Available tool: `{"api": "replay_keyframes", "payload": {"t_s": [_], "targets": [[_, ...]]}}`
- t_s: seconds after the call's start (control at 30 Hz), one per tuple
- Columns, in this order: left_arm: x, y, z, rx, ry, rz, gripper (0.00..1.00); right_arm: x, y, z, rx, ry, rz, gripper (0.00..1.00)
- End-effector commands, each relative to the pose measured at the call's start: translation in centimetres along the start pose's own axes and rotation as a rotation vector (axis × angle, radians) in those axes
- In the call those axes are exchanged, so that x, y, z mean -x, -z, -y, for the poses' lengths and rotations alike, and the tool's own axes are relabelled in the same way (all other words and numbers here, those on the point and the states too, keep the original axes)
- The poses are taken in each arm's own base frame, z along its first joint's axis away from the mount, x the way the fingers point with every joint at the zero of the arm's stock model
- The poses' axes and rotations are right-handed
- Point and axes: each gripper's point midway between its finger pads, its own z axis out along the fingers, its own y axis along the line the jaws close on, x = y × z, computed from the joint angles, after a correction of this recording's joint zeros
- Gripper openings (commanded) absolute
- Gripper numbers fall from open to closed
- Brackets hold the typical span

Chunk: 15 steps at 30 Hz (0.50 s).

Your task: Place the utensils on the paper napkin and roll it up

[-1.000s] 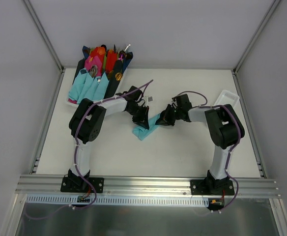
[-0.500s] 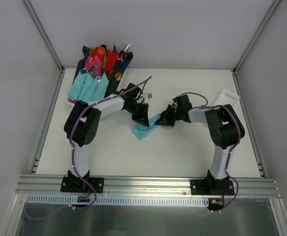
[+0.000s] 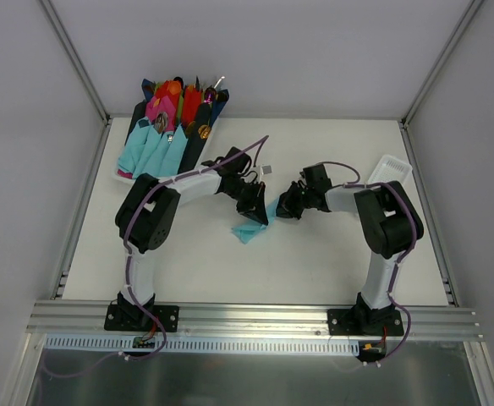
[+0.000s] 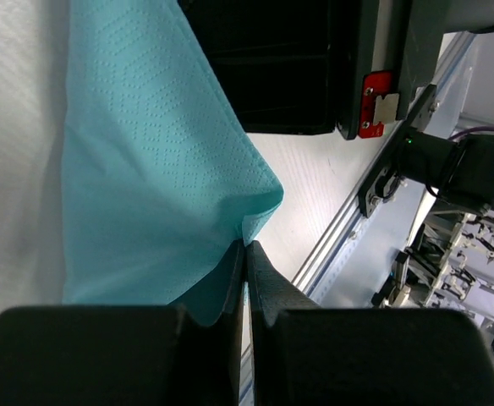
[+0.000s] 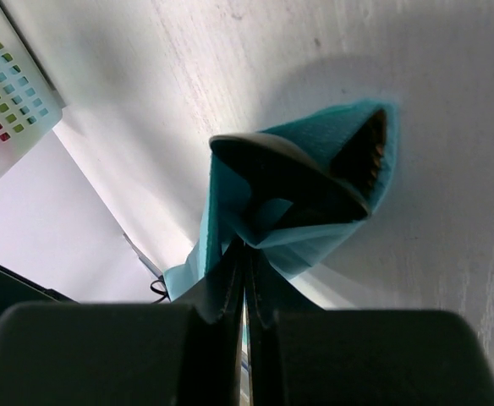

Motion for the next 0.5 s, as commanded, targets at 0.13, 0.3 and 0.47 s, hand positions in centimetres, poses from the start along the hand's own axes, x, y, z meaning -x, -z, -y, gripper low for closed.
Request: {"api": "replay_keyframes", "payload": {"t_s": [0.13,0.3,0.47], "targets": [[-1.8,-2.7,0.6,-0.064,0.088,-0.072,0.00,0.2,0.2,3.7,-0.143,-0.051,0.054,0.00],[-2.6,-4.6,-2.7,-0.001,0.143,-0.079,0.00,0.1,0.2,4.0,-0.147,-0.051,0.050,0.00],[-2.7,-5.3,-4.4,0.025,0.156,-0.058,0.00,0.1,0.1,3.9,-0.142,-0.049,0.042,0.00]]}}
